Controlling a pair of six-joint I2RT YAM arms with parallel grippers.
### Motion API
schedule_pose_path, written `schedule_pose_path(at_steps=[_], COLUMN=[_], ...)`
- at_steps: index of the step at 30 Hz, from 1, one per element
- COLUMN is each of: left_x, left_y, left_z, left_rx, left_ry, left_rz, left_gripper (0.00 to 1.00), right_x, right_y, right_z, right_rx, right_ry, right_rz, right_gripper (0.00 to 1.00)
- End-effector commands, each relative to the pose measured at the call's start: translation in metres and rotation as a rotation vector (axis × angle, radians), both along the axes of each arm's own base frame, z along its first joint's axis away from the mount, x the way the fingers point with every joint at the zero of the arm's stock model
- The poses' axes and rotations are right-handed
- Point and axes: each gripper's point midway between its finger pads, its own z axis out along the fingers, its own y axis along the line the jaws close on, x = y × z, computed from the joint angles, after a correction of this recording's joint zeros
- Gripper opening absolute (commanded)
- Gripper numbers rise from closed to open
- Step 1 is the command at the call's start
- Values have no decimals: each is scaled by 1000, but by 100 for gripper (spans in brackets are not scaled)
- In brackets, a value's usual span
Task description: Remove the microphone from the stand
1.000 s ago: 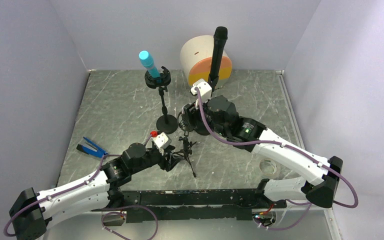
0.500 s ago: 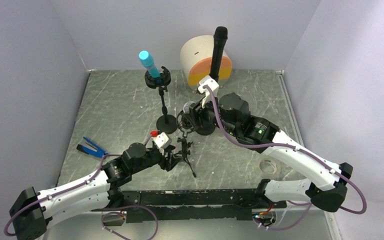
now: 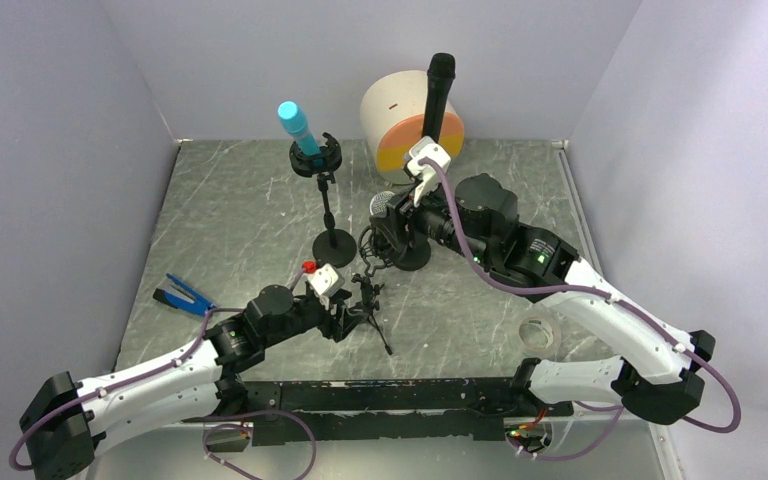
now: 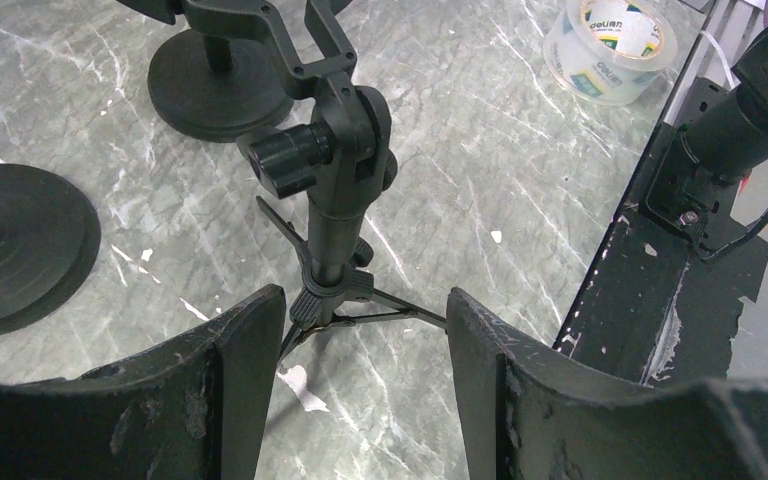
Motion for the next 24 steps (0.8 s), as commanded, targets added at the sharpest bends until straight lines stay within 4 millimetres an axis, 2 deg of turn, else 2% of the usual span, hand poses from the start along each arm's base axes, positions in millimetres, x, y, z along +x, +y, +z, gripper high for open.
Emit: schedule_pose_path(at_steps=[1,8,12,15,19,24], left_x=[6,7,7,7,6,5], left_y=[-7,-5,-6,-5,-3,0], left_z=[31,31,30,30,32,30], left_rx=[-68,-67,-64,-63,-59,-63], left_ry=[-50,-54,-52,-52,-53,-53], left_rz=[4,13,9,9,12,23], left_gripper=[64,65,65,64,64,65], right_x=[-10,-23,-25,-29,-41,-43], right_y=[-9,-20,-32,-51,-81,-130], right_z=[64,94,98,100,81,56], right_rx=[119,180,176,170,140,94], right_ry=[-104,-118,-97,-73,-21,35], right_rz=[25,46,16,-37,-87,-261], right_gripper=[8,6,5,5,5,5])
